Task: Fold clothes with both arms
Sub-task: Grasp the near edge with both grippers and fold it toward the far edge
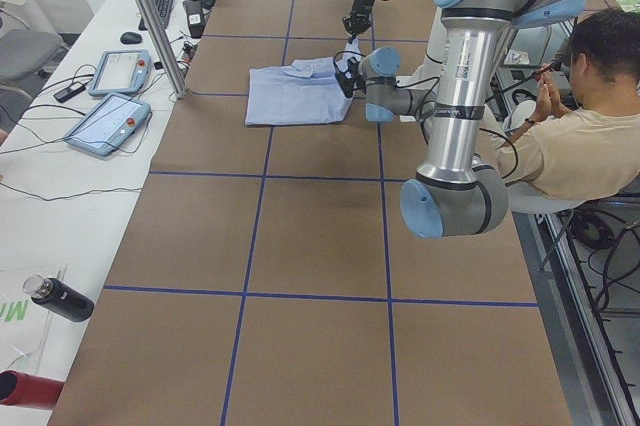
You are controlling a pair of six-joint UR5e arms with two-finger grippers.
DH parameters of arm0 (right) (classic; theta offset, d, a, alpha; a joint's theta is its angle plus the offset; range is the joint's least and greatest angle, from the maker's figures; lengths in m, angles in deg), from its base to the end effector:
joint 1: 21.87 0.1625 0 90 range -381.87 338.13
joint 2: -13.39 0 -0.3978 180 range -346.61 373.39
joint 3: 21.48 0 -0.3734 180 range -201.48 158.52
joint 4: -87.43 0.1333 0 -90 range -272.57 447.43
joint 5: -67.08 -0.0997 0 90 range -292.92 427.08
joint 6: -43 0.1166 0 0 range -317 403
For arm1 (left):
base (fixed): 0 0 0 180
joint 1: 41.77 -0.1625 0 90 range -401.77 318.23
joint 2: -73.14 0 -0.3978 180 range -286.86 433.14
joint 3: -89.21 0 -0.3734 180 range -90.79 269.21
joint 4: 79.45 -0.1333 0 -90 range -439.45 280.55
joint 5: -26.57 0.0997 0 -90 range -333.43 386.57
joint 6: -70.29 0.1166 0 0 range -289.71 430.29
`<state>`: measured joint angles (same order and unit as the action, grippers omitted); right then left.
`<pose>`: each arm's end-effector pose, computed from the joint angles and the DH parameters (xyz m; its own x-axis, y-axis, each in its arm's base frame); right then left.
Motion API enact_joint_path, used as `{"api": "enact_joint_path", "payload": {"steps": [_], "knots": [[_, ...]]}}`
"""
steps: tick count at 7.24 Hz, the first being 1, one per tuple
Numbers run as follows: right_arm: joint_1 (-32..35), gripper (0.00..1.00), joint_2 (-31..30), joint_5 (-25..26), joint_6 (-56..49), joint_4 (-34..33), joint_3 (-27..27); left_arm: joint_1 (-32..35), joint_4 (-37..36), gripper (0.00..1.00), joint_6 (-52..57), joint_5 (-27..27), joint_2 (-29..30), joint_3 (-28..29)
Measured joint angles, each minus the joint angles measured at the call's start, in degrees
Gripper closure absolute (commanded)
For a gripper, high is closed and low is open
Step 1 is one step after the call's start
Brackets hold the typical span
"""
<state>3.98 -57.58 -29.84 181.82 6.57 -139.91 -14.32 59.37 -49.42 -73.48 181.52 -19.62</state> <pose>-0.4283 -0.3400 0.2439 0.0685 0.8634 0.4998 -0.5983 0.4365 -0.6720 0.4309 -0.3511 0.2227 -0.0950 -0.5006 -0.8605 0.2905 0.8128 -0.5049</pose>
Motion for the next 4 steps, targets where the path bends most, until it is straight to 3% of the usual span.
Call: {"api": "enact_joint_path", "payload": {"steps": [4], "knots": [[12.83,1.00,13.76,-8.38,-10.86,0.30,19.35,13.00,-1.20,1.00,6.75,-5.19,9.54,15.63]]}}
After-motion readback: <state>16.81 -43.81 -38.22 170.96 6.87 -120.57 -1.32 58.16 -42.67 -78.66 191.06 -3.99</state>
